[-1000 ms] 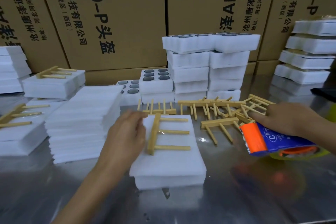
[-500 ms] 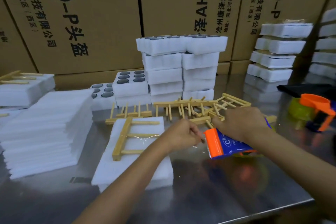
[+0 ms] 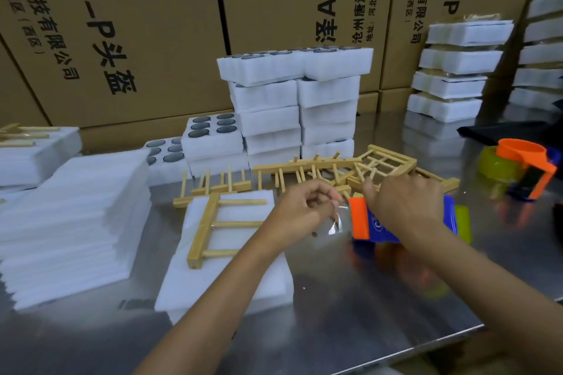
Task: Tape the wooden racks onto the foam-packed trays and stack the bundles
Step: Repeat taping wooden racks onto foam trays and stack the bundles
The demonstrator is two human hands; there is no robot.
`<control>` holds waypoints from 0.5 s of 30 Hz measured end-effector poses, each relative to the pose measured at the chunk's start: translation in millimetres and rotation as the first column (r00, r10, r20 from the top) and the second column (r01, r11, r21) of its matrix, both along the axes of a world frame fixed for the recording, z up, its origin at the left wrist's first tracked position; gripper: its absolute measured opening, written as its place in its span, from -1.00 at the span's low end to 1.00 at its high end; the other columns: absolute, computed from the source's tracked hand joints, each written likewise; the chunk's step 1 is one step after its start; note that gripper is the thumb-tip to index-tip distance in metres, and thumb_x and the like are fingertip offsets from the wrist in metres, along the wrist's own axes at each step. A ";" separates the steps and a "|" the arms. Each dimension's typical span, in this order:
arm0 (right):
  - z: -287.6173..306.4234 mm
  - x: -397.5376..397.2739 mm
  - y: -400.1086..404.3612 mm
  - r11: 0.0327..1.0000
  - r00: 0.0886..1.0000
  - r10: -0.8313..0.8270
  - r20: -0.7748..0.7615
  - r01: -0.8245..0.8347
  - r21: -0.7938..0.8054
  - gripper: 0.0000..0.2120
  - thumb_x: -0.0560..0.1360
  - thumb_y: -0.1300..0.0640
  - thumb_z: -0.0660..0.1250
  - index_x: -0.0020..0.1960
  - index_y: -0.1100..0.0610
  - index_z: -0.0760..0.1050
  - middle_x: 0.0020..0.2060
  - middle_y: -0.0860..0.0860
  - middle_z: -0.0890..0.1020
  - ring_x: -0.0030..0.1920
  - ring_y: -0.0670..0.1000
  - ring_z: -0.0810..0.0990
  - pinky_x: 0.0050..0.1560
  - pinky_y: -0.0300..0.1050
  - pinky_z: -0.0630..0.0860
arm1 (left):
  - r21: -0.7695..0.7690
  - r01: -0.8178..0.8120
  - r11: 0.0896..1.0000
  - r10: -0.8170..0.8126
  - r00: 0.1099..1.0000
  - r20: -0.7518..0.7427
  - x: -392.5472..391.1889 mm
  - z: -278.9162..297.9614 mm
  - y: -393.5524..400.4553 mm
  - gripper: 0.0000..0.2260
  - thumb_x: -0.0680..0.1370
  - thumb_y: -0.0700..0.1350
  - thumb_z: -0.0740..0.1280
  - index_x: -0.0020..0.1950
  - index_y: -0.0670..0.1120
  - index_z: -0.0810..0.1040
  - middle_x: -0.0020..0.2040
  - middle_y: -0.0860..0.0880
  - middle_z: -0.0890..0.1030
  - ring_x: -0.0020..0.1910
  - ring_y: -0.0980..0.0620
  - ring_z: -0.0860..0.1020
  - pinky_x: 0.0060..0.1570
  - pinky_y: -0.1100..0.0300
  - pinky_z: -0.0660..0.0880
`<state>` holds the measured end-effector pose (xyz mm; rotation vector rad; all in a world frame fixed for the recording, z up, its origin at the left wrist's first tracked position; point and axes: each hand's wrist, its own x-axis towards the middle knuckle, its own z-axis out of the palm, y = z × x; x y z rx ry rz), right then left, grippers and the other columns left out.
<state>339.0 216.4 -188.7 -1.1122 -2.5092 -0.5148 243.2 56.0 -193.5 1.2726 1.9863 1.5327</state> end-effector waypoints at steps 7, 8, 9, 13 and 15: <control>-14.3 45.3 -22.4 0.996 0.995 -0.081 -0.065 0.083 0.018 -0.45 0.57 -0.31 0.01 -0.23 0.10 0.47 -0.25 0.08 0.64 -0.11 0.12 0.59 -0.11 -0.03 0.34 | -0.040 0.049 0.998 -0.050 0.999 -0.006 0.2 6.3 -1.5 -0.67 0.58 -0.33 0.14 0.18 0.02 0.53 -0.31 0.06 0.63 -0.23 0.20 0.58 -0.19 0.16 0.51; -12.9 48.0 -26.1 0.996 0.992 -0.006 -0.127 0.016 0.084 -0.50 0.58 -0.26 0.08 -0.13 0.15 0.49 -0.21 0.12 0.63 -0.09 0.16 0.57 -0.08 0.02 0.34 | -0.032 0.052 0.998 -0.052 0.999 -0.005 1.2 5.8 -2.1 -0.66 0.58 -0.33 0.13 0.21 0.01 0.51 -0.31 0.05 0.63 -0.27 0.25 0.57 -0.21 0.20 0.50; -11.6 49.4 -31.2 0.988 0.965 0.121 -0.233 -0.093 0.126 -0.58 0.58 -0.18 0.16 -0.06 0.19 0.48 -0.20 0.15 0.61 -0.09 0.20 0.54 -0.09 0.05 0.34 | -0.021 0.052 0.998 -0.052 0.999 -0.007 2.4 5.5 -2.7 -0.65 0.58 -0.33 0.12 0.23 0.00 0.49 -0.30 0.05 0.63 -0.30 0.26 0.56 -0.22 0.21 0.50; -6.4 42.2 -70.1 0.726 0.662 0.412 -0.626 -0.653 -0.214 -0.67 0.56 0.05 0.30 0.28 0.01 0.32 -0.22 -0.12 0.56 -0.14 -0.04 0.54 -0.17 -0.02 0.46 | 0.011 0.038 0.999 -0.038 0.999 -0.012 5.3 5.1 -4.2 -0.65 0.57 -0.34 0.11 0.22 0.01 0.48 -0.30 0.05 0.63 -0.28 0.19 0.60 -0.13 0.01 0.47; -11.3 35.7 -82.2 0.641 0.650 0.384 -0.656 -0.699 -0.317 -0.60 0.54 0.20 0.30 0.28 -0.06 0.25 -0.31 -0.11 0.55 -0.29 -0.09 0.54 -0.33 0.02 0.50 | 0.012 0.020 1.000 -0.020 1.000 -0.019 6.1 7.0 -6.5 -0.63 0.55 -0.34 0.11 0.20 0.02 0.50 -0.27 -0.03 0.65 -0.20 0.01 0.63 -0.03 -0.12 0.52</control>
